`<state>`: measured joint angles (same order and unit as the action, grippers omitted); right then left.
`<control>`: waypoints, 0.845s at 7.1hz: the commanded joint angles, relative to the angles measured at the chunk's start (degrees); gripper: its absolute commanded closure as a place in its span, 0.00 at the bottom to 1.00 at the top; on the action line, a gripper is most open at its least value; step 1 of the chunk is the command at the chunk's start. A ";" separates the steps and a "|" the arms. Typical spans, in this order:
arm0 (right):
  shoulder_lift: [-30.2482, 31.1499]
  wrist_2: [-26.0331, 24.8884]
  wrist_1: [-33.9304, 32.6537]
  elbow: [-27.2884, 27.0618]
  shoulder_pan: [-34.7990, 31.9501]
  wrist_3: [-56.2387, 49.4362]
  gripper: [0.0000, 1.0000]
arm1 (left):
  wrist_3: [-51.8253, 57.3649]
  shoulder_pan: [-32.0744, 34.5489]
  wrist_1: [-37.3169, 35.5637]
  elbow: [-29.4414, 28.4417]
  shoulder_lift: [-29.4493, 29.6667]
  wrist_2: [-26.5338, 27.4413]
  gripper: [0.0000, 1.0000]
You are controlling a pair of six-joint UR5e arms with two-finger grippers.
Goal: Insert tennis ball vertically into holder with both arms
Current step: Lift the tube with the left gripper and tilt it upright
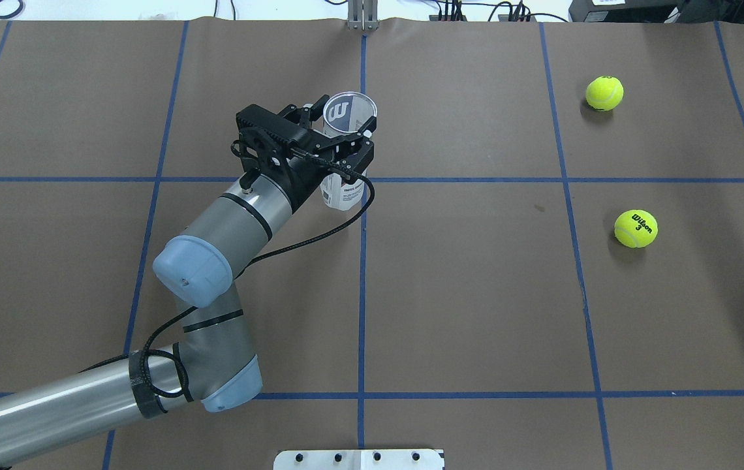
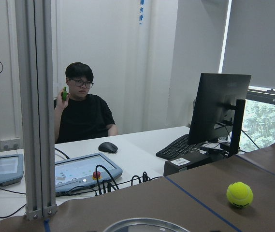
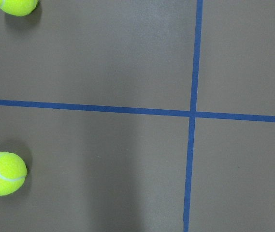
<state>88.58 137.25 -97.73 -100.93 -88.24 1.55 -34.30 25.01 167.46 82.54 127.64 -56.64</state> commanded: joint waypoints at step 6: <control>-0.16 0.04 0.00 0.21 0.00 0.03 0.01 | -0.50 -0.66 11.12 -6.33 -0.20 7.42 0.83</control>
<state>88.42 137.29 -97.73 -100.81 -88.19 1.58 -34.80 24.49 176.72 77.25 127.40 -49.86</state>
